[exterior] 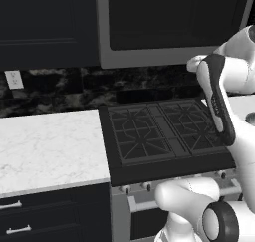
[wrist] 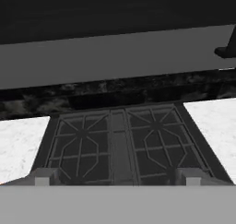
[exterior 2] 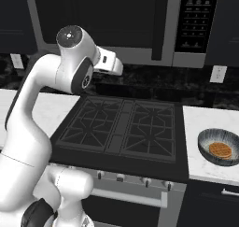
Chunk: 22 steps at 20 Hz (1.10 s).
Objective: Open the microwave, place the bowl with waffle inside the microwave, then close the microwave door and turn it on.
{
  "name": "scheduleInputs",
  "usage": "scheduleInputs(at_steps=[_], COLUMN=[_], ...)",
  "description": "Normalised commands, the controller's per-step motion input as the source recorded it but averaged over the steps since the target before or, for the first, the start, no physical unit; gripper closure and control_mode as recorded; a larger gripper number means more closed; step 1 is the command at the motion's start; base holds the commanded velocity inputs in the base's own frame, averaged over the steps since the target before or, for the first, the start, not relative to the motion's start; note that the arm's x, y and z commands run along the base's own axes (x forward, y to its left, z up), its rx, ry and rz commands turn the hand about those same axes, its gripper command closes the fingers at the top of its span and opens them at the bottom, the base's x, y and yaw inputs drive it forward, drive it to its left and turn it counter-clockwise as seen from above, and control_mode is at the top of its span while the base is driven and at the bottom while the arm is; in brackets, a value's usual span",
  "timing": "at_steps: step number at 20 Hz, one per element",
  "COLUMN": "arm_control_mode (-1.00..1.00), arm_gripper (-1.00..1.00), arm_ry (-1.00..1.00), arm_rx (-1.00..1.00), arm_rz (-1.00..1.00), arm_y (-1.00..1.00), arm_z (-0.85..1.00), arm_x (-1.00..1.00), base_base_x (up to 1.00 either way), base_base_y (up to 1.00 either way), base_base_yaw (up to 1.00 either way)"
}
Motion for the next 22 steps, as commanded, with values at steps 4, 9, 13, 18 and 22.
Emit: scheduleInputs(at_steps=[4,9,13,18,22], arm_control_mode=[-1.0,-1.0,-1.0,-1.0,-1.0], arm_gripper=[-1.0,-1.0,-1.0,-1.0,-1.0], arm_ry=[-0.21,-0.22,-0.25,-0.03,0.25], arm_rx=[0.1,0.03,0.0,0.0,0.0], arm_rz=[-0.09,-0.09,-0.06,0.0,0.0], arm_y=[-0.75,-0.83,-0.63,-0.37,-0.32], arm_z=[0.95,0.73,0.19,-0.06,0.0], arm_x=[0.0,0.07,0.38,0.6,0.37], base_base_x=[0.0,0.0,0.0,0.0,0.0], base_base_y=[0.0,0.0,0.0,0.0,0.0], base_base_yaw=[0.0,0.0,0.0,0.0,0.0])
